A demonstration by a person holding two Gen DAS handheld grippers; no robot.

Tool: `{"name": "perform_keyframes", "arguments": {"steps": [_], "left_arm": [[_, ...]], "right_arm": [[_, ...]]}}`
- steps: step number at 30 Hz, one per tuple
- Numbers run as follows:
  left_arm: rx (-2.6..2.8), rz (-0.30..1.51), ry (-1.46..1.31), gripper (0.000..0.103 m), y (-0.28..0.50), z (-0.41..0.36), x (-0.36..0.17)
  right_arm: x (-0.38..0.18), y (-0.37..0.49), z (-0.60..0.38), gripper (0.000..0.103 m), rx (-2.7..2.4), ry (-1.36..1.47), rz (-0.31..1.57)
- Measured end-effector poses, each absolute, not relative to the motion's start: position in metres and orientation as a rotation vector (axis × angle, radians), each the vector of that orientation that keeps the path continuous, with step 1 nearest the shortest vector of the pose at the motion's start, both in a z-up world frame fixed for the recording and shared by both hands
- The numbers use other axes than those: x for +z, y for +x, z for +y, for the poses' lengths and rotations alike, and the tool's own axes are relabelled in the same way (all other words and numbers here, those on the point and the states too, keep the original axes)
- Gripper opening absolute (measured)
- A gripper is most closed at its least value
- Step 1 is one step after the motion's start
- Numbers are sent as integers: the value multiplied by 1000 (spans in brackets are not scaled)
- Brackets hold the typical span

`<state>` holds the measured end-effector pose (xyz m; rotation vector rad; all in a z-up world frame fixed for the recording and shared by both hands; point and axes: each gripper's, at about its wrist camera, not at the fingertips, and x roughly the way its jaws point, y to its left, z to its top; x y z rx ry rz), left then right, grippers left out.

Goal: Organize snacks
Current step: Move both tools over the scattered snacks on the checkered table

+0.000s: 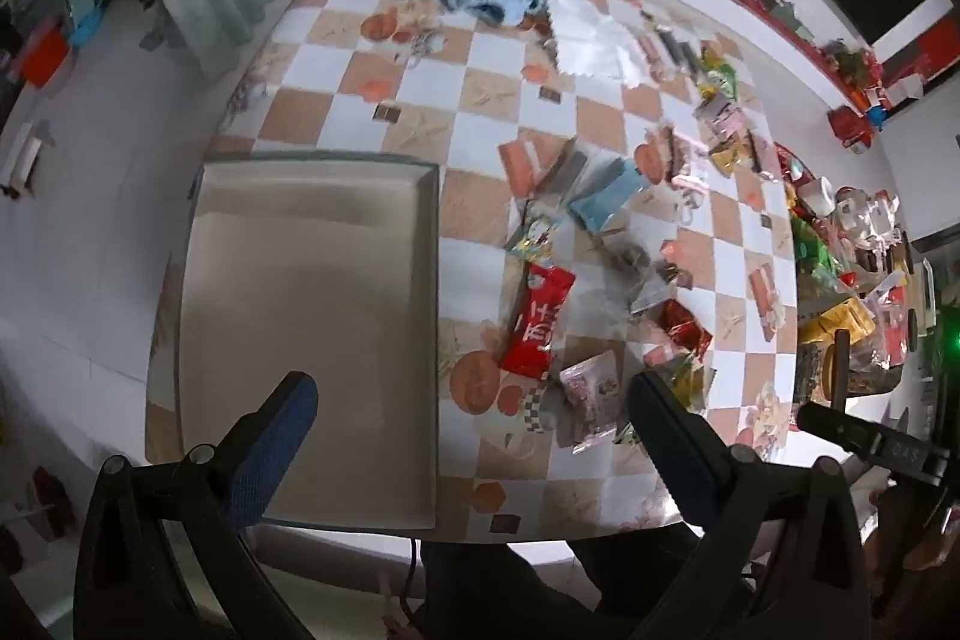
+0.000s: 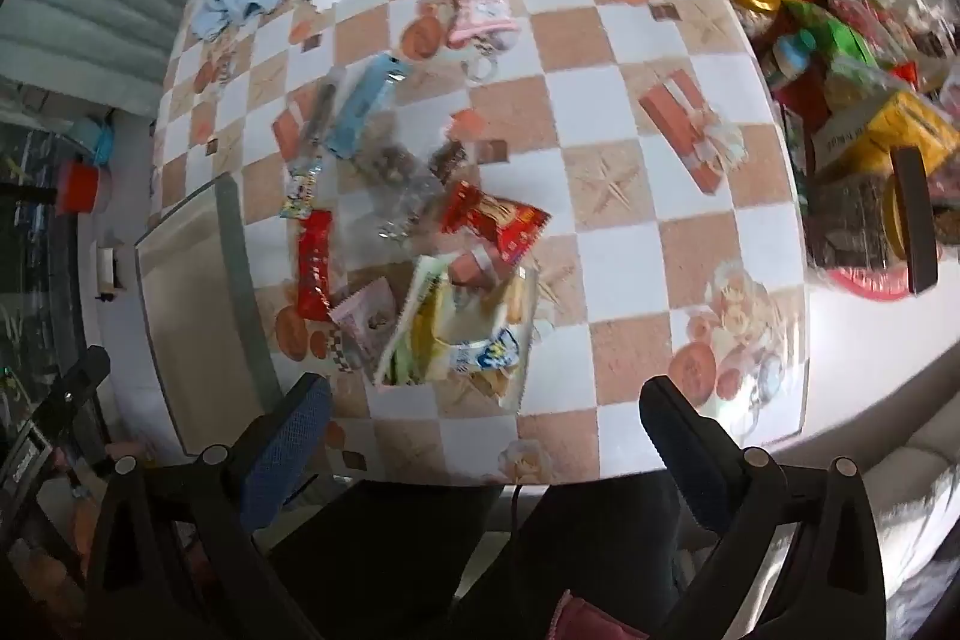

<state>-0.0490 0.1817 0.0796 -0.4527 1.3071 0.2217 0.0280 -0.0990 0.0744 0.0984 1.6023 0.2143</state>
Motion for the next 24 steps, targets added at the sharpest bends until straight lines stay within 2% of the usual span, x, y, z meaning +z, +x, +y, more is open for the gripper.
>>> {"name": "perform_keyframes", "arguments": {"steps": [12,17,24], "left_arm": [[124,1396,-276,103,-43,174,61],[44,1449,-219,103,-28,160,29],[-29,1548,-304,103,-18,153,-35]], "right_arm": [[62,13,-139,103,92,172,1682],[56,5,-148,103,67,165,1695],[46,-9,-163,103,2,147,1748]]}}
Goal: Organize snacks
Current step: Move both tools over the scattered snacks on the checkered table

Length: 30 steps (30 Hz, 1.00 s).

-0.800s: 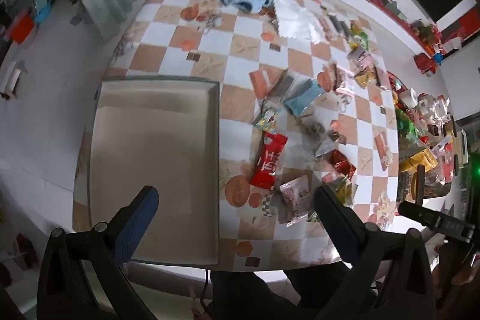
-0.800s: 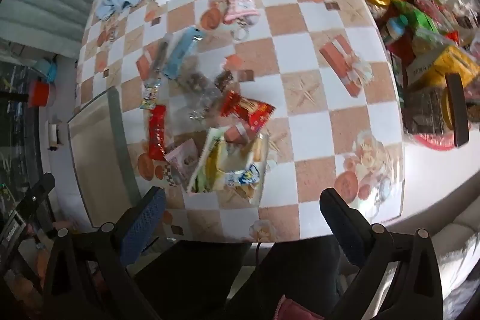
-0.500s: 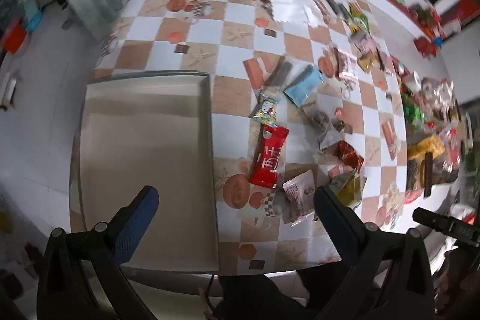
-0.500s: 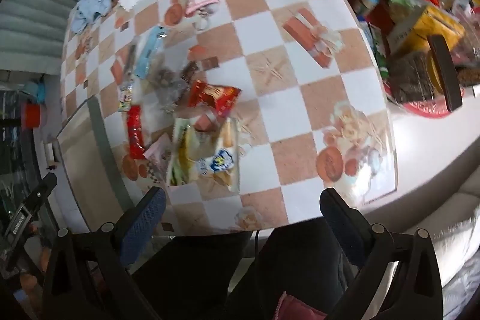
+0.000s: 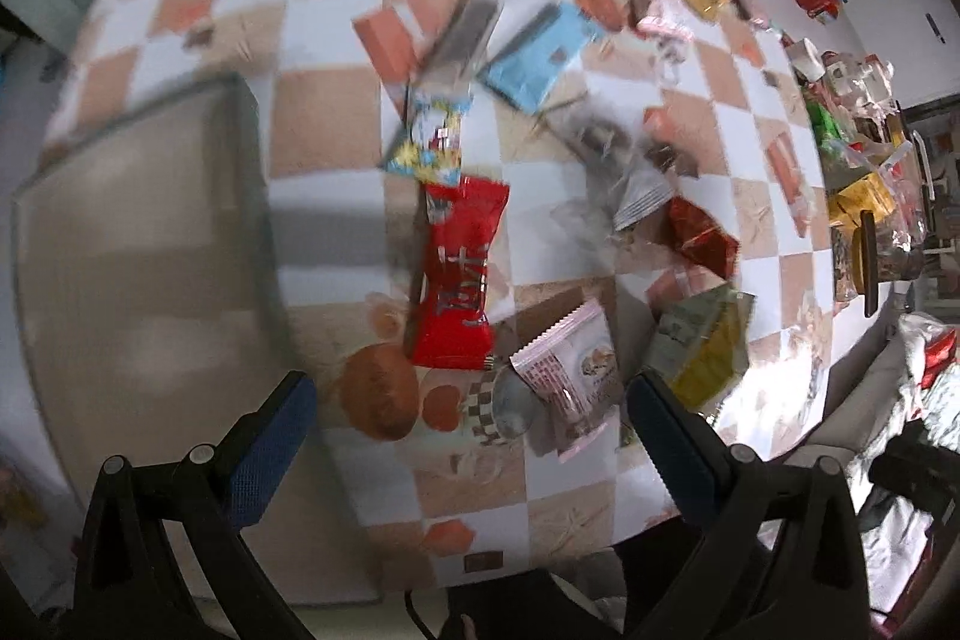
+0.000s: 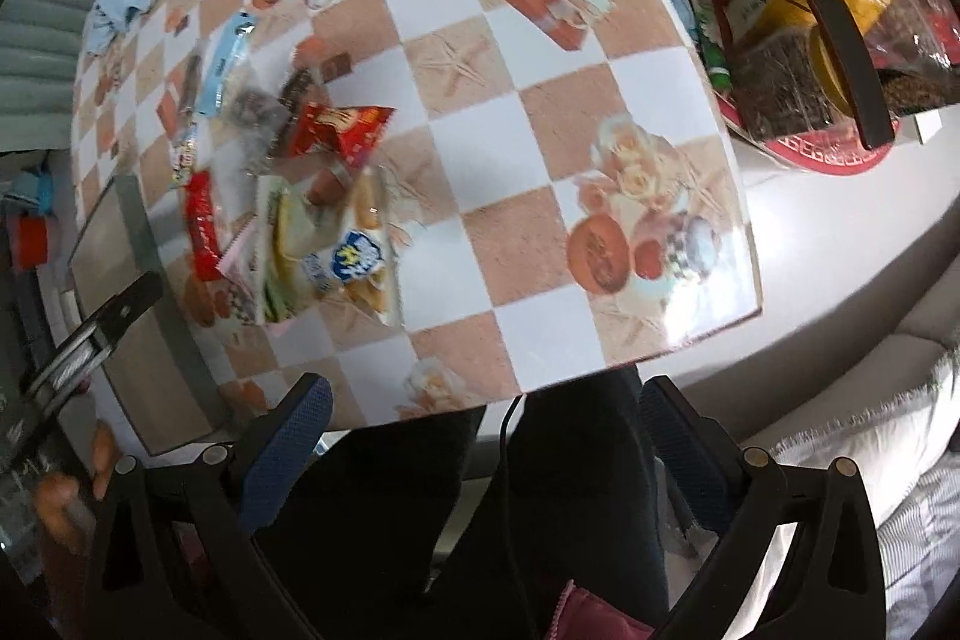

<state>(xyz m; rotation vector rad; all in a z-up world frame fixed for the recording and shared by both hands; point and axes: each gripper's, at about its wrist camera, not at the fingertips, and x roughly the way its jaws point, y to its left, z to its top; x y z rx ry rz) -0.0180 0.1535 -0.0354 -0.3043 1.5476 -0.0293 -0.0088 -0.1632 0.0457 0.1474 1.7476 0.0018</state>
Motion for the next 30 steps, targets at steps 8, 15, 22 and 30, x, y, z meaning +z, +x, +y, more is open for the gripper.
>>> {"name": "perform_keyframes", "arguments": {"steps": [8,15,22,30], "left_arm": [[40,1602,-255,103,-34,171,-73],[59,1591,-265,103,-39,173,-58],[79,1582,-281,103,-40,164,-32],[98,1609,-263,103,-45,169,-30]], "right_arm": [[40,-10,-167,103,20,167,1753],[11,-3,-133,103,115,98,1807],[-8,12,-81,103,189,70,1745],[-57,24,-43,103,139,-82,1742]]}}
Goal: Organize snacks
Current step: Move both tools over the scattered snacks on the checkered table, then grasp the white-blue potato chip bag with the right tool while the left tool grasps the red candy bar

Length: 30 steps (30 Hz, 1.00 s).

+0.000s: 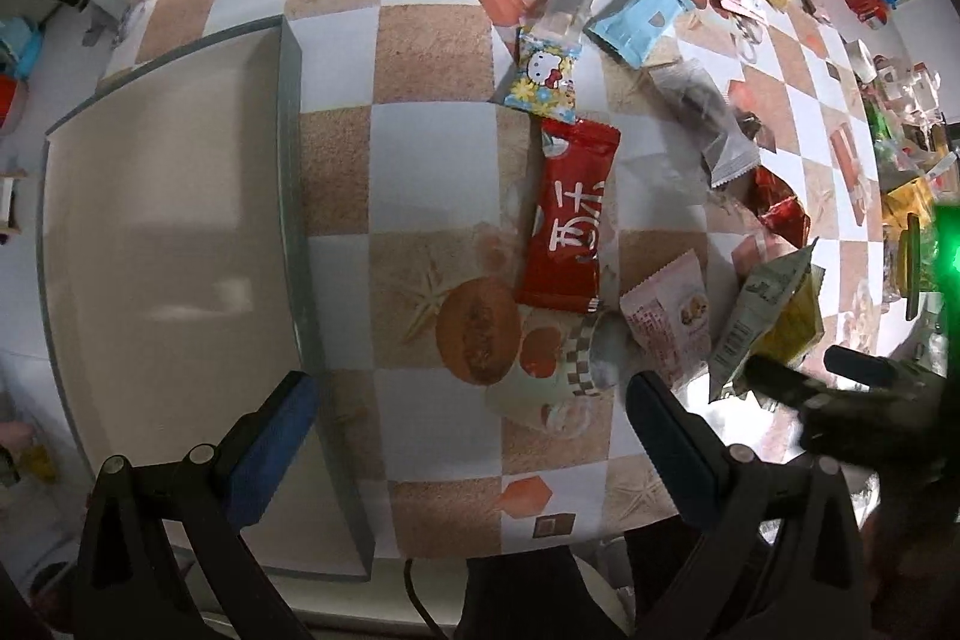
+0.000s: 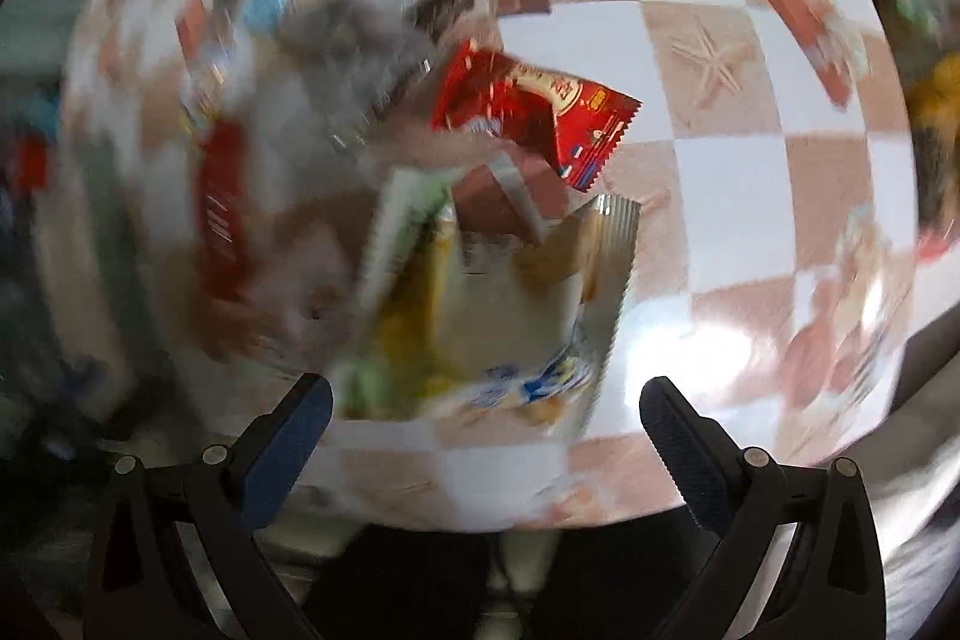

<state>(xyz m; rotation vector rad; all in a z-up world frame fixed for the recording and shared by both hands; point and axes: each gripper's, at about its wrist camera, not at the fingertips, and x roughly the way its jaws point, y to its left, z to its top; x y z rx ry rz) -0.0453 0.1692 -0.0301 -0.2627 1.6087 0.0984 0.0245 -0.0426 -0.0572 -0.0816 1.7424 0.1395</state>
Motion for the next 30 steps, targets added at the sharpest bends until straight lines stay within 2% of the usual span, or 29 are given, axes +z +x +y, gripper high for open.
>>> {"name": "perform_keyframes", "arguments": {"steps": [4,10,18,21,25,28,30], "left_arm": [[93,1585,-200,103,-30,158,-26],[88,1583,-142,103,25,128,-46],[155,1659,-116,103,57,121,-92],[166,1635,-158,103,63,124,-91],[163,1616,-150,103,66,126,-89],[156,1607,-139,103,46,125,-91],[149,1607,-130,103,61,117,-93]], "right_arm": [[-63,26,-69,103,75,-133,1715],[-30,25,-118,103,80,-88,1638],[-21,-10,-142,103,126,-148,1700],[-24,-6,-151,103,113,56,1760],[-40,8,-179,103,-25,551,1791],[-49,13,-177,103,-142,736,1759],[-55,20,-170,103,-205,810,1730]]}}
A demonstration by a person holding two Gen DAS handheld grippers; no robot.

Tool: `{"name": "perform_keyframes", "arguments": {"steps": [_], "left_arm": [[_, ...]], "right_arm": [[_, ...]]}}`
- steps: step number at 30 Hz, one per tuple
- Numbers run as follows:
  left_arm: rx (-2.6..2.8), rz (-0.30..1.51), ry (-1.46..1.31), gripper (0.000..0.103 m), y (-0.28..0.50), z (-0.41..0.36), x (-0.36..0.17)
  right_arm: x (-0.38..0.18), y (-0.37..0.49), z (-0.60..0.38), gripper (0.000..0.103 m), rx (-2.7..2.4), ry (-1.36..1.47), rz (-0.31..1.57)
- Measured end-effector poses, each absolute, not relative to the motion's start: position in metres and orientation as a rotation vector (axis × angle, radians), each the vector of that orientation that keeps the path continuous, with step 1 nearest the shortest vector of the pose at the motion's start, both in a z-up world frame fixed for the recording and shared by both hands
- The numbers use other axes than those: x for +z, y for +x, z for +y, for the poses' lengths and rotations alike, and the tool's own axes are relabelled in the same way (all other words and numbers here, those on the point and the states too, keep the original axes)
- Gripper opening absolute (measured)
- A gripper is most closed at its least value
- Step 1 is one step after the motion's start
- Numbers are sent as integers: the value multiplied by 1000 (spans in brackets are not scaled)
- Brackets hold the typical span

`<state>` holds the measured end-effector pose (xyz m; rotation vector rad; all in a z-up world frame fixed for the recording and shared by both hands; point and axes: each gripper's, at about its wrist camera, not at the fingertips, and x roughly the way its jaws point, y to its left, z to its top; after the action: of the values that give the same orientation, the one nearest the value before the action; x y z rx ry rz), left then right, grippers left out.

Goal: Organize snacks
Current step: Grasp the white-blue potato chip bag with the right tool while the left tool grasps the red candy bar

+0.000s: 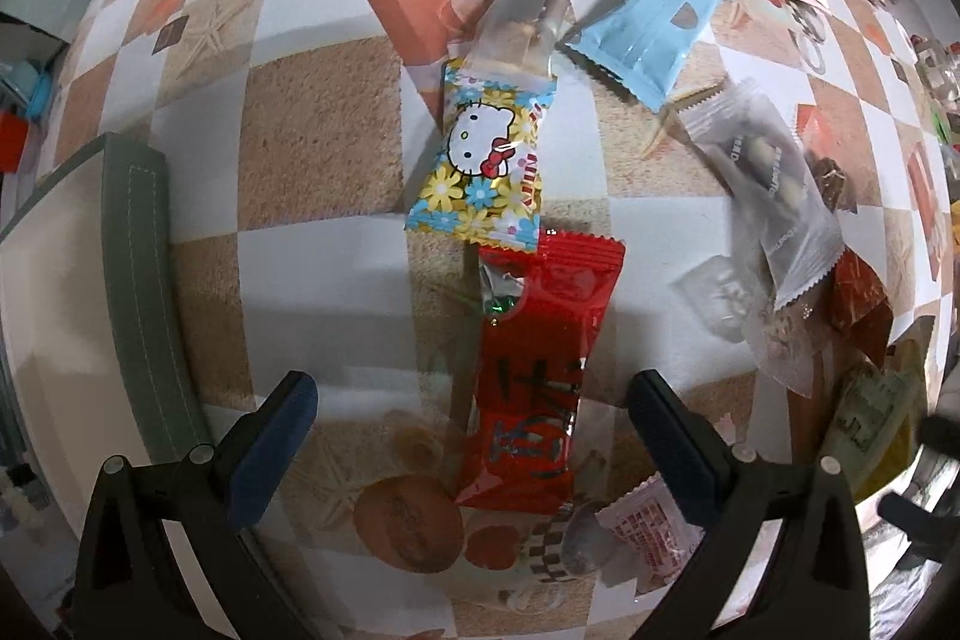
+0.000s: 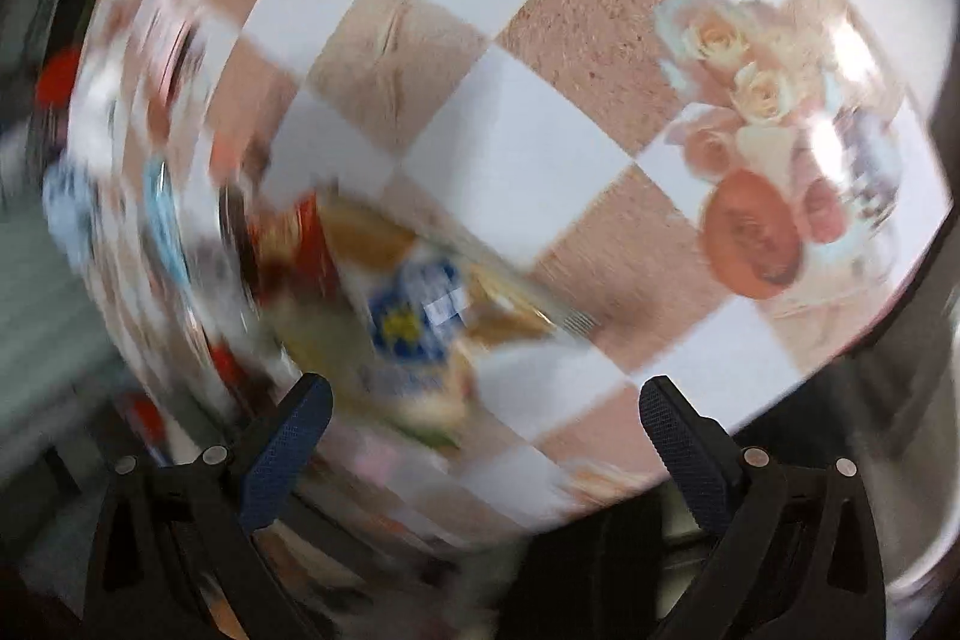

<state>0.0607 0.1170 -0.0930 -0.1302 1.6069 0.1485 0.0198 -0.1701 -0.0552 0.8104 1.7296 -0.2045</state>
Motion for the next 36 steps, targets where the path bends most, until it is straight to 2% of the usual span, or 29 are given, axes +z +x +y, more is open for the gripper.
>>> {"name": "perform_keyframes", "arguments": {"steps": [2,4,7,10,12,17,21,28,32,36], "left_arm": [[138,1614,-120,103,58,124,-90],[131,1630,-115,103,65,119,-92],[129,1633,-115,103,74,129,-93],[133,1619,-117,103,67,127,-90],[133,1616,-119,103,66,126,-91],[137,1601,-122,103,47,129,-86],[156,1612,-141,103,28,136,-79],[167,1602,-151,103,21,136,-86],[173,1601,-155,103,18,135,-87],[168,1609,-150,103,20,135,-86]], "right_arm": [[-69,24,-161,103,-237,864,1729],[-85,32,-140,103,-204,790,1804],[-95,33,-120,103,-111,433,1879],[-87,28,-114,103,-17,81,1835],[-79,25,-124,103,-15,-35,1790],[-62,27,-151,103,64,63,1757],[-48,31,-138,103,111,-18,1732],[-21,33,-61,103,363,-538,1542],[-31,29,-23,103,497,-715,1529],[-53,35,-6,103,528,-755,1549]]}}
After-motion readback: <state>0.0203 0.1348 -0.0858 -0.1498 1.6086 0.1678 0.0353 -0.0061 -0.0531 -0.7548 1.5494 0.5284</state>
